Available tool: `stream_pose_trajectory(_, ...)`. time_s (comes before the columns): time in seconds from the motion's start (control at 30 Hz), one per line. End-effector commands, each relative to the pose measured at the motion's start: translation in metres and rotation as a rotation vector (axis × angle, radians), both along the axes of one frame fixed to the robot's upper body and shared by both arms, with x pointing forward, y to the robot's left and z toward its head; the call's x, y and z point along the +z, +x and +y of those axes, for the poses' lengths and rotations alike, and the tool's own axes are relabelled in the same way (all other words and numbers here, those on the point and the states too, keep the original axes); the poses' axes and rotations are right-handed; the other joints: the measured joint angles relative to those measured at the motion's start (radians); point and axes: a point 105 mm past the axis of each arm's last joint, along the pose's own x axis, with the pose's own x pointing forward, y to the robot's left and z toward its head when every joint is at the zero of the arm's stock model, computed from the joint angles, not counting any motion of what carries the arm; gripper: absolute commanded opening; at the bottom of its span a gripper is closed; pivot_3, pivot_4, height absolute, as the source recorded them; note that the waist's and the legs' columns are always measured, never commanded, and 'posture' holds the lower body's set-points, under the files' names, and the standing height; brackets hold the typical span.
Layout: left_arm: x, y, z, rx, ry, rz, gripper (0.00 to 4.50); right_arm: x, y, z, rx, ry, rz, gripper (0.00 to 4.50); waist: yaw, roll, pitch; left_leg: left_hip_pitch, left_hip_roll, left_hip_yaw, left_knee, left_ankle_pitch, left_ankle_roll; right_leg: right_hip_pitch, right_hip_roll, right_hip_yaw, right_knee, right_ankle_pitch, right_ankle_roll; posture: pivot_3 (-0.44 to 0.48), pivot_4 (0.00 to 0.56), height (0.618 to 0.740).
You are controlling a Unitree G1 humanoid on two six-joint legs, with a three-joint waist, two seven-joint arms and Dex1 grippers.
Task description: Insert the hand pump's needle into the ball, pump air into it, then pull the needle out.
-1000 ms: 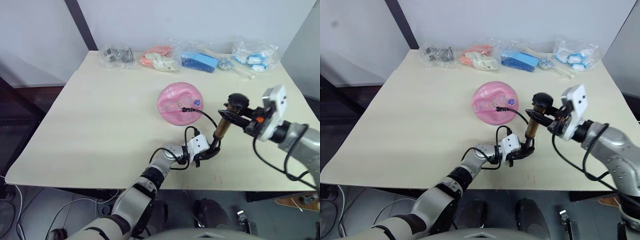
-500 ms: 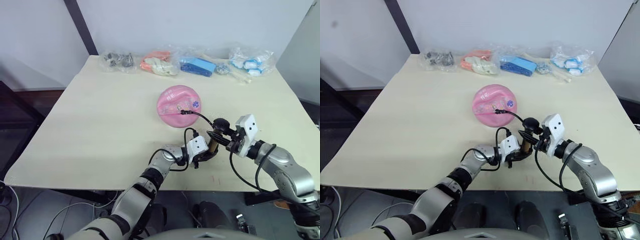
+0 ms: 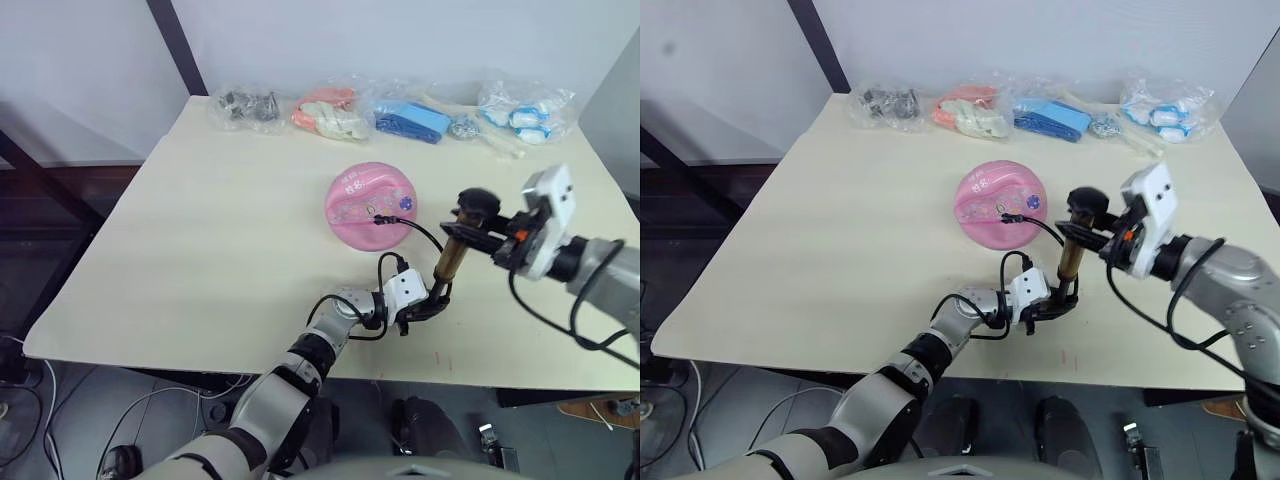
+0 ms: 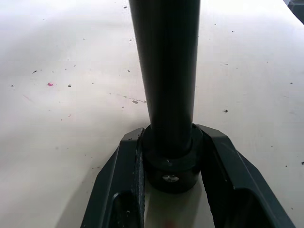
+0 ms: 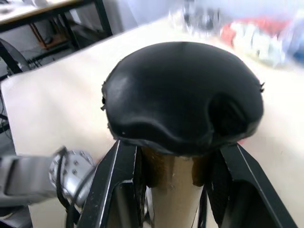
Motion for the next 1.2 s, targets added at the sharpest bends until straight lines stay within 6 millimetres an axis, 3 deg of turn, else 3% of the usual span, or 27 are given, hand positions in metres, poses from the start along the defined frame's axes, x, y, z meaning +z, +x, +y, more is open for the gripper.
stream_pose_trajectory(0.03,-0.029,-0.016,0.005,-0.022,0.098,0.08,1.12,0.045,-0.012,-0.005,0.003,0.02,-0.152,1.05,0.001,-0.001,0.0,0.0,0.0,-0.001,0.0,0.0,0.0,0.0,0.0,-0.001,0.0,0.0,0.0,0.0,0.15,0.74)
stream_pose_trajectory(0.17,-0.029,-0.018,0.003,-0.028,0.096,0.079,1.12,0.052,-0.013,-0.004,0.0,0.038,-0.155,1.05,0.001,-0.001,0.001,-0.001,0.0,0.0,0.0,0.0,0.0,0.0,0.0,0.0,0.0,0.0,-0.001,0.0,0.15,0.74)
stream_pose_trajectory(0.33,-0.03,-0.02,0.002,-0.032,0.097,0.08,1.12,0.016,-0.007,0.005,-0.008,0.02,-0.069,1.05,0.001,-0.001,0.0,-0.001,0.0,0.0,0.0,0.0,0.0,0.0,0.0,0.0,0.0,0.001,-0.001,0.0,0.15,0.74)
stream_pose_trajectory(0.5,-0.031,-0.019,0.002,-0.026,0.099,0.08,1.12,-0.077,-0.002,0.007,-0.061,-0.102,0.133,1.05,0.0,-0.006,-0.004,0.003,0.0,-0.001,0.0,0.0,0.0,0.003,0.0,-0.001,0.0,-0.001,0.001,0.0,0.15,0.74)
stream_pose_trajectory(0.63,-0.031,-0.018,0.003,-0.017,0.101,0.081,1.12,-0.118,-0.007,0.022,-0.051,-0.039,0.215,1.05,-0.002,-0.009,-0.011,0.005,0.001,0.0,0.0,0.0,0.0,0.005,0.001,-0.001,0.0,-0.001,0.002,0.0,0.15,0.74)
stream_pose_trajectory(0.9,-0.029,-0.016,0.005,-0.013,0.096,0.079,1.12,-0.196,-0.018,0.023,-0.087,-0.057,0.37,1.05,-0.003,-0.014,-0.027,0.007,0.003,-0.001,-0.001,0.0,0.0,0.006,0.004,-0.002,0.0,-0.001,0.001,0.0,0.15,0.74)
stream_pose_trajectory(1.0,-0.029,-0.013,0.013,-0.009,0.095,0.079,1.12,-0.19,-0.015,0.019,-0.096,-0.047,0.344,1.05,-0.007,-0.015,-0.029,0.008,0.004,-0.002,-0.001,0.0,0.0,0.007,0.004,-0.002,0.0,-0.002,0.001,0.0,0.15,0.74)
stream_pose_trajectory(1.2,-0.028,-0.014,0.013,-0.012,0.091,0.08,1.12,-0.121,0.004,0.007,-0.111,0.004,0.154,1.05,-0.008,-0.009,-0.025,0.007,0.004,-0.002,-0.002,0.0,0.0,0.006,0.004,-0.002,0.0,-0.002,0.0,0.0,0.15,0.74)
